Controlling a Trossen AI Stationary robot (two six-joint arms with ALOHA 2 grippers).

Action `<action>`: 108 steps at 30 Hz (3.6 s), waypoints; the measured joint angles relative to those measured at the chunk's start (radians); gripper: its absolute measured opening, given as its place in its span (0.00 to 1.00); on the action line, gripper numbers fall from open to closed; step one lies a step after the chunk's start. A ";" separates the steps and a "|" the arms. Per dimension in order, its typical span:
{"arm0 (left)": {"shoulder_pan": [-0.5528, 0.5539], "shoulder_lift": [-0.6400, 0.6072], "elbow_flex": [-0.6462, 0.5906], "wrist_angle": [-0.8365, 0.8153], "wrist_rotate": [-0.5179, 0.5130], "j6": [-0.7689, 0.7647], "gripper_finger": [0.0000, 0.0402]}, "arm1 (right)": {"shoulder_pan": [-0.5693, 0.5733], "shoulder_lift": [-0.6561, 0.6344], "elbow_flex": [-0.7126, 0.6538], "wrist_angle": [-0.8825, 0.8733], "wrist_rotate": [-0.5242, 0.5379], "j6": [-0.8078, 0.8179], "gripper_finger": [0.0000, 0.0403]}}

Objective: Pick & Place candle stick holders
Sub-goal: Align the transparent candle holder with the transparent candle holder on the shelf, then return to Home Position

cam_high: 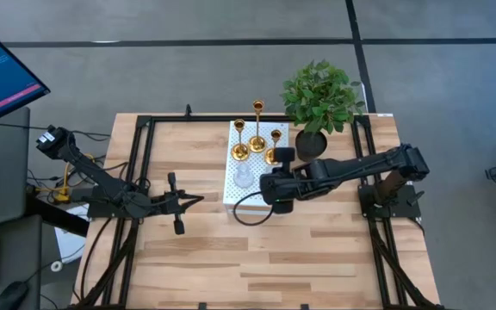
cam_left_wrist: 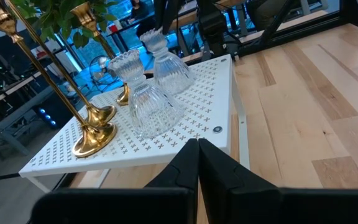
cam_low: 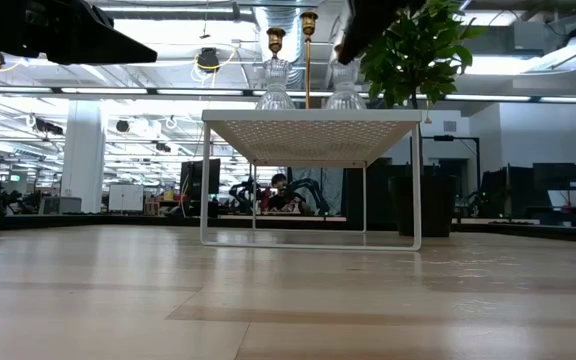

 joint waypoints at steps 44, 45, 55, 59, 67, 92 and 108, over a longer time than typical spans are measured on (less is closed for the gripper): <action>0.000 0.000 0.000 0.000 0.000 0.000 0.02 | 0.097 -0.006 0.279 -0.262 -0.115 0.042 0.13; 0.000 0.000 0.000 0.000 0.000 0.000 0.02 | 0.101 -0.009 0.279 -0.272 -0.131 0.042 0.09; 0.000 0.000 0.000 0.000 0.000 0.000 0.02 | 0.169 -0.046 0.278 -0.274 -0.165 0.074 0.01; 0.000 0.000 0.000 0.000 0.000 0.000 0.02 | 0.218 -0.086 0.279 -0.271 -0.168 0.089 0.00; 0.000 0.000 0.000 0.000 0.000 0.000 0.02 | 0.310 -0.186 0.279 -0.247 -0.190 0.105 0.00; 0.000 0.000 0.000 0.000 0.000 -0.006 0.02 | 0.117 -0.679 -0.449 0.413 -0.523 -0.086 0.00; 0.000 0.000 0.000 0.000 0.000 -0.007 0.02 | 0.049 -1.101 -0.910 0.681 -0.548 -0.034 0.00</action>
